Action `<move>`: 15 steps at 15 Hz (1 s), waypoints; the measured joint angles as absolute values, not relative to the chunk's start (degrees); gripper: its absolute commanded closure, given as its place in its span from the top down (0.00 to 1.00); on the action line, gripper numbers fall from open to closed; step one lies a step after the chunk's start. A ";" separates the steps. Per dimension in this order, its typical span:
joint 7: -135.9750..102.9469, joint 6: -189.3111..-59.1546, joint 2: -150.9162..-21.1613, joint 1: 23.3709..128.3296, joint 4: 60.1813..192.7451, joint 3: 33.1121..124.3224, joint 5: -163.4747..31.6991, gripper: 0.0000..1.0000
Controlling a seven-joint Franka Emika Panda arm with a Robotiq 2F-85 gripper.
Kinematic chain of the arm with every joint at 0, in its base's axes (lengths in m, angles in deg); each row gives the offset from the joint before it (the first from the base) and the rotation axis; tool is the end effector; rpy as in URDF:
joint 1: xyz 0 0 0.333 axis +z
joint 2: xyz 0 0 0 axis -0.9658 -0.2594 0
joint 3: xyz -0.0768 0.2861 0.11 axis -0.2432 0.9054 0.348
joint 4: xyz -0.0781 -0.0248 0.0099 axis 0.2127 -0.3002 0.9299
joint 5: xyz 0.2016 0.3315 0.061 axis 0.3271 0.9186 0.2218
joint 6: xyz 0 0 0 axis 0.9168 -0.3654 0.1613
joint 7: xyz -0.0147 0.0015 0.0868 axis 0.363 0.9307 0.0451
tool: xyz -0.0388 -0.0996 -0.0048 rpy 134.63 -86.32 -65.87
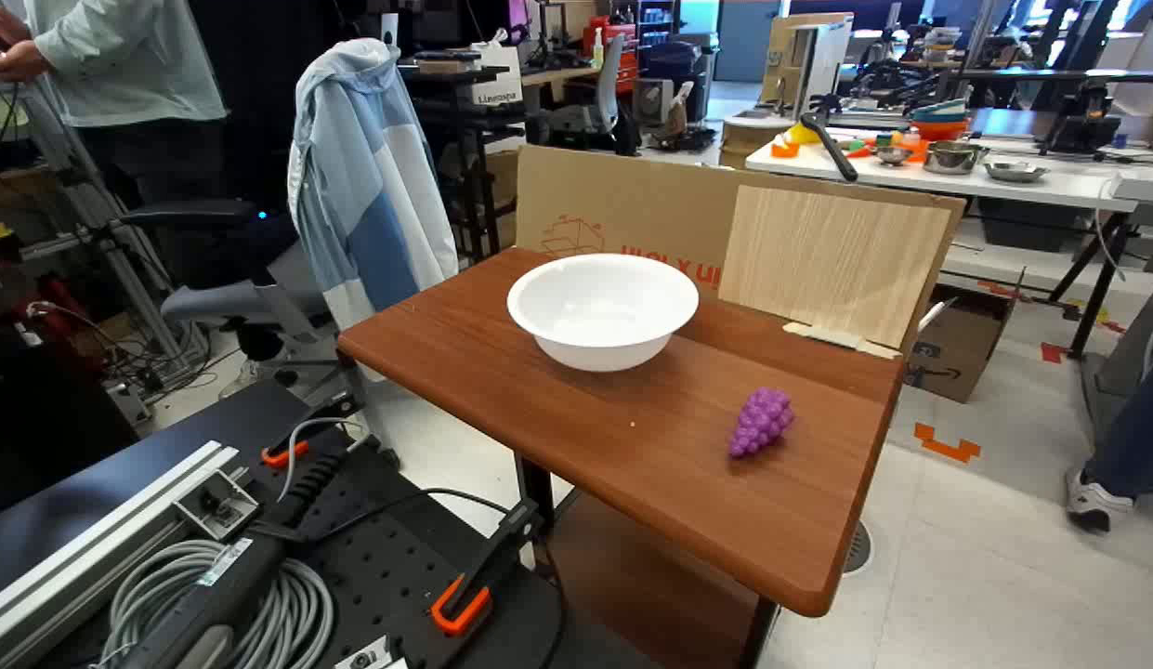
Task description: Put the purple grapes toy in the bowl
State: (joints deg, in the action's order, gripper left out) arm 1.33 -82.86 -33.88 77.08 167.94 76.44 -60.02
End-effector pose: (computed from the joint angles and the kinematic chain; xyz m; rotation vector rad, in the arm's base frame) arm 0.3524 -0.0265 0.5493 -3.0016 -0.2670 0.1101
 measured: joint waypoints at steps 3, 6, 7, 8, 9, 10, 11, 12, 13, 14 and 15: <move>1.33 -82.90 -33.88 77.08 167.92 76.44 -60.02 1.00; 1.33 -82.90 -33.88 77.08 167.91 76.44 -60.02 1.00; 1.33 -82.90 -33.88 77.08 167.91 76.44 -60.02 1.00; 1.33 -82.90 -33.88 77.08 167.91 76.44 -60.02 1.00; 1.33 -82.90 -33.88 77.06 167.94 76.46 -60.02 1.00; 1.31 -83.05 -33.89 77.03 167.96 76.48 -60.02 1.00; 1.26 -83.30 -33.91 77.00 167.96 76.49 -60.02 1.00; 1.03 -84.15 -34.07 76.83 167.94 76.46 -59.96 1.00; 0.99 -85.59 -34.41 76.56 167.91 76.27 -59.96 1.00; 0.99 -88.08 -35.07 76.22 167.89 75.71 -59.95 1.00; 0.99 -90.62 -36.15 75.69 167.79 74.80 -59.95 1.00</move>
